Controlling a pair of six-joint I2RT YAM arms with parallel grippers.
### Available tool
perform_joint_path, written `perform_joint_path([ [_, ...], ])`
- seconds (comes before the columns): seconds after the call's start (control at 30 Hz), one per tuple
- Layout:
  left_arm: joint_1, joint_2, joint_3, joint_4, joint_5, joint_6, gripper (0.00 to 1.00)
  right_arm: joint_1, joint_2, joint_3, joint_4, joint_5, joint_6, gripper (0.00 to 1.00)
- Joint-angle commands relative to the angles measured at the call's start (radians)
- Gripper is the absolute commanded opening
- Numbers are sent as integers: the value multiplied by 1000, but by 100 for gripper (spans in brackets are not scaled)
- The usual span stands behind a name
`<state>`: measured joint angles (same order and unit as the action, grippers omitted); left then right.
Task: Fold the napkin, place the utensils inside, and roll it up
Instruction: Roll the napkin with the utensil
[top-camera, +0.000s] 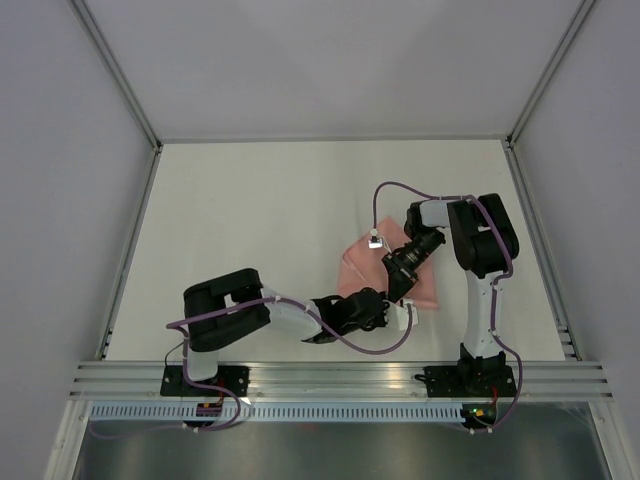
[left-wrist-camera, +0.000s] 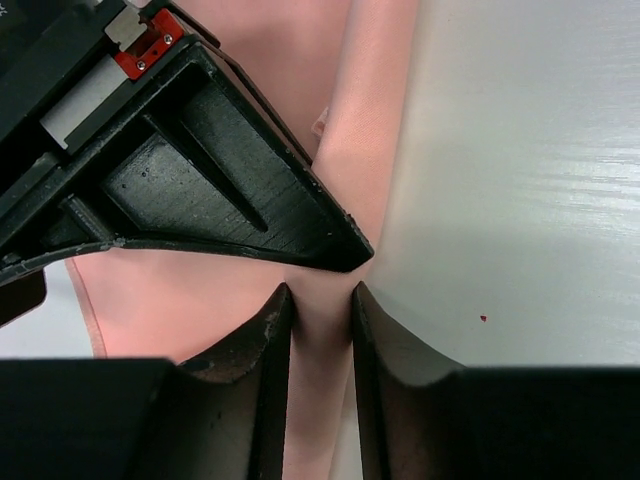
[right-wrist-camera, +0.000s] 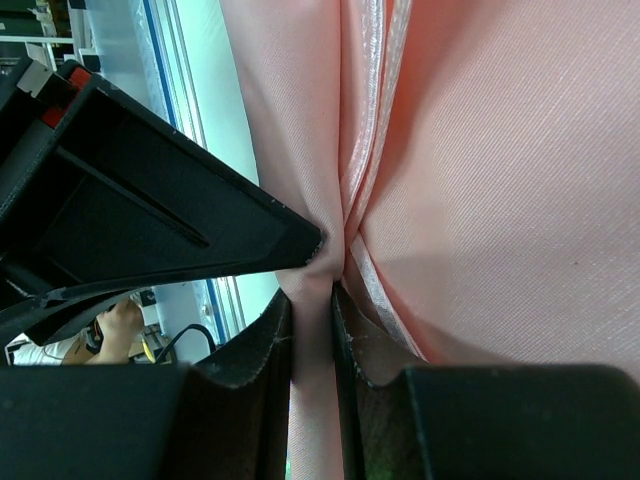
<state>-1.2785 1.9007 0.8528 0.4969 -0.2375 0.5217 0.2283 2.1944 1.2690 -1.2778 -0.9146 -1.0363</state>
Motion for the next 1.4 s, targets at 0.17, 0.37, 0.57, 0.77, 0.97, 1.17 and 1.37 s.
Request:
perform_joint_path([
  [0.17, 76, 6, 22, -257, 369, -150, 2, 0, -31, -29, 227, 126, 5, 40],
  [0.37, 113, 29, 54, -333, 483, -198, 2, -9, -142, -37, 262, 137, 85, 61],
  [0.57, 182, 34, 78, -373, 598, -270, 2, -50, -248, -30, 282, 137, 142, 64],
  [0.77, 309, 50, 95, -386, 774, -377, 2, -133, -405, -54, 325, 108, 159, 64],
  [0.97, 376, 139, 186, -469, 926, -442, 2, -179, -651, -241, 507, 122, 174, 64],
  [1.17, 423, 215, 249, -491, 992, -511, 2, -169, -950, -497, 711, 151, 133, 68],
  [1.37, 435, 300, 334, -587, 1043, -551, 2, -22, -1198, -735, 937, 308, 165, 76],
])
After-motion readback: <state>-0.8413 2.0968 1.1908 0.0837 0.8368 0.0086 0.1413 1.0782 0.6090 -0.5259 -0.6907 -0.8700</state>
